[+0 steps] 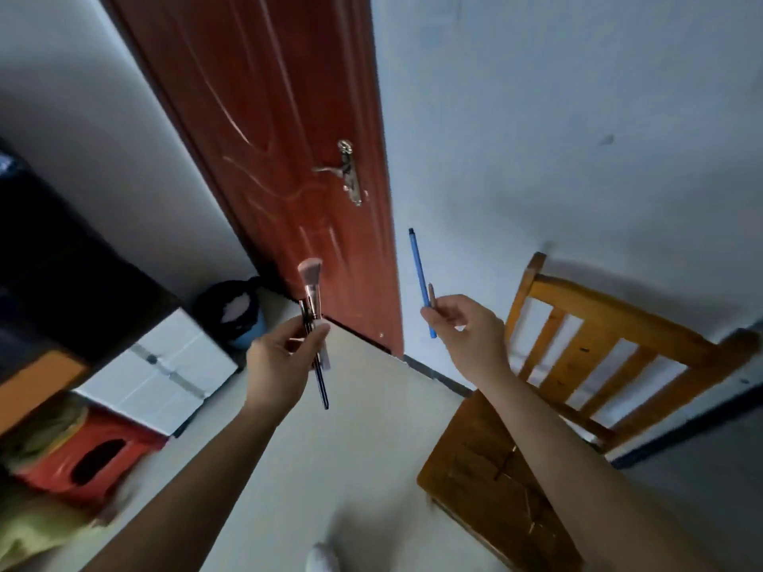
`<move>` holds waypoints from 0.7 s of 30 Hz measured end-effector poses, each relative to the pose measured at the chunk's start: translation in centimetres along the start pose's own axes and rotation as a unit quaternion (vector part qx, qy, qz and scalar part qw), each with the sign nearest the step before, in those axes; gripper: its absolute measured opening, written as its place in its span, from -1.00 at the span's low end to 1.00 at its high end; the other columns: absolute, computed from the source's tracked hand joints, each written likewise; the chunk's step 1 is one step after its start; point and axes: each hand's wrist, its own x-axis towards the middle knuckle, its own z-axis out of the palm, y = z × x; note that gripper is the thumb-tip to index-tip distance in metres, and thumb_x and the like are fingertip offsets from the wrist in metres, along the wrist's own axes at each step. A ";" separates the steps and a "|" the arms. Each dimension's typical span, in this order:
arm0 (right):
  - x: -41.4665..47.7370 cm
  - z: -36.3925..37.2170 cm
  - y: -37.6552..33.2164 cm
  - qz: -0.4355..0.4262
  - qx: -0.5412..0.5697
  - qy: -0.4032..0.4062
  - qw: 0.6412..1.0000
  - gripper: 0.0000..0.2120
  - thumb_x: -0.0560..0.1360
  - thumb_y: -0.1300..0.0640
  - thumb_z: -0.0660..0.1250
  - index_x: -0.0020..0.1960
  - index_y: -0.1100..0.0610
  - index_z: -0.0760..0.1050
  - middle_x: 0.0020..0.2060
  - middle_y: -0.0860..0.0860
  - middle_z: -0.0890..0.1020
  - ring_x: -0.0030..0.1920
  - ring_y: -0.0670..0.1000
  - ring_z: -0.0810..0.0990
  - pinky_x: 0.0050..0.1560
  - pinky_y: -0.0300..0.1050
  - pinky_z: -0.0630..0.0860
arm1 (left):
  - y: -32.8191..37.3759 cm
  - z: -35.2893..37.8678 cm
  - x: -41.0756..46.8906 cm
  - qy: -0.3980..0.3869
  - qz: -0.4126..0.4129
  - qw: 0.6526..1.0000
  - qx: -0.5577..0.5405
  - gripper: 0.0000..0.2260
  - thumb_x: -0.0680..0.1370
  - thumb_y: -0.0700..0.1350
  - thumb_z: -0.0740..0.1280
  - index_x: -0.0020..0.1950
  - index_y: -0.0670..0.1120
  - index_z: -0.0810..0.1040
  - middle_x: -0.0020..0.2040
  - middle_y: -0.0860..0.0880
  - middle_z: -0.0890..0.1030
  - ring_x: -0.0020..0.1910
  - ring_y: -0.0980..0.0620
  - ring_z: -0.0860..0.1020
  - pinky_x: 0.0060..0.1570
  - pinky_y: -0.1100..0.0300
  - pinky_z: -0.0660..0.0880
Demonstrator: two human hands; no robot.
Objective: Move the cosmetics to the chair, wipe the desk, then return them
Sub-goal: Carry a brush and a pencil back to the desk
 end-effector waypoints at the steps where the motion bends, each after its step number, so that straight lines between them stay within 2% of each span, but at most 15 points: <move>1: -0.2 1.9 -1.9 -0.016 0.006 -0.023 1.000 -0.92 0.50 -0.08 0.46 -0.07 -0.08 0.64 -0.24 -0.27 0.68 -0.18 -0.23 0.65 -0.15 -0.46 0.48 | -0.5 -2.7 -0.6 0.027 -0.006 1.000 -0.003 -0.94 0.52 -0.03 0.46 -0.15 0.11 0.68 -0.33 -0.02 0.66 -0.34 -0.02 0.65 -0.17 -0.08 0.66; 4: -1.6 9.2 -7.3 -0.058 0.033 -0.090 0.994 -0.93 0.46 -0.03 0.51 -0.12 -0.09 0.64 -0.27 -0.27 0.67 -0.23 -0.24 0.64 -0.16 -0.41 0.49 | -2.4 -11.5 -2.4 0.115 -0.022 0.993 -0.007 -0.93 0.54 -0.06 0.45 -0.14 0.03 0.67 -0.33 -0.04 0.67 -0.33 -0.03 0.66 -0.30 0.25 0.62; 6: -3.0 14.9 -10.7 -0.084 0.045 -0.140 0.986 -0.91 0.46 0.01 0.52 -0.15 -0.10 0.62 -0.29 -0.26 0.67 -0.28 -0.24 0.62 -0.20 -0.38 0.49 | -4.3 -17.6 -3.8 0.169 -0.030 0.985 -0.011 -0.90 0.54 -0.08 0.44 -0.17 0.08 0.66 -0.33 -0.04 0.67 -0.37 0.01 0.65 -0.38 0.33 0.54; 9: -5.6 24.6 -15.7 -0.125 0.051 -0.209 0.969 -0.88 0.46 0.05 0.53 -0.17 -0.09 0.60 -0.35 -0.28 0.65 -0.36 -0.27 0.57 -0.28 -0.42 0.42 | -8.4 -27.4 -6.2 0.237 -0.046 0.970 0.009 -0.92 0.54 -0.03 0.44 -0.15 0.06 0.67 -0.38 -0.04 0.63 -0.46 0.01 0.53 -0.43 0.13 0.51; 13: -10.5 38.1 -22.5 -0.162 0.056 -0.298 0.939 -0.87 0.47 0.03 0.52 -0.17 -0.13 0.58 -0.33 -0.34 0.64 -0.31 -0.33 0.59 -0.28 -0.51 0.39 | -13.8 -40.5 -9.7 0.324 -0.079 0.942 0.026 -0.89 0.54 0.02 0.43 -0.18 0.08 0.66 -0.42 0.00 0.59 -0.50 0.15 0.42 -0.44 0.20 0.43; 15: -13.2 44.1 -25.3 -0.177 0.065 -0.334 0.924 -0.87 0.47 0.00 0.51 -0.17 -0.16 0.58 -0.30 -0.31 0.66 -0.26 -0.30 0.62 -0.24 -0.48 0.44 | -15.9 -46.1 -11.2 0.353 -0.099 0.930 0.020 -0.89 0.53 0.05 0.43 -0.18 0.09 0.67 -0.39 -0.04 0.61 -0.43 0.06 0.50 -0.34 0.06 0.56; 17: -15.7 49.4 -27.7 -0.180 0.076 -0.368 0.909 -0.91 0.46 -0.07 0.50 -0.15 -0.17 0.59 -0.26 -0.25 0.68 -0.21 -0.22 0.66 -0.18 -0.35 0.54 | -17.8 -50.8 -12.3 0.379 -0.109 0.919 0.016 -0.89 0.52 0.05 0.44 -0.18 0.09 0.68 -0.33 -0.11 0.63 -0.37 -0.08 0.55 -0.26 -0.03 0.60; 21: -19.4 57.3 -31.1 -0.202 0.080 -0.413 0.884 -0.80 0.40 -0.25 0.43 -0.13 -0.14 0.61 -0.23 -0.25 0.68 -0.17 -0.20 0.66 -0.21 -0.38 0.52 | -21.3 -58.0 -13.4 0.419 -0.113 0.901 0.021 -0.85 0.54 0.03 0.42 -0.23 0.10 0.63 -0.39 0.03 0.59 -0.39 0.11 0.52 -0.24 -0.02 0.65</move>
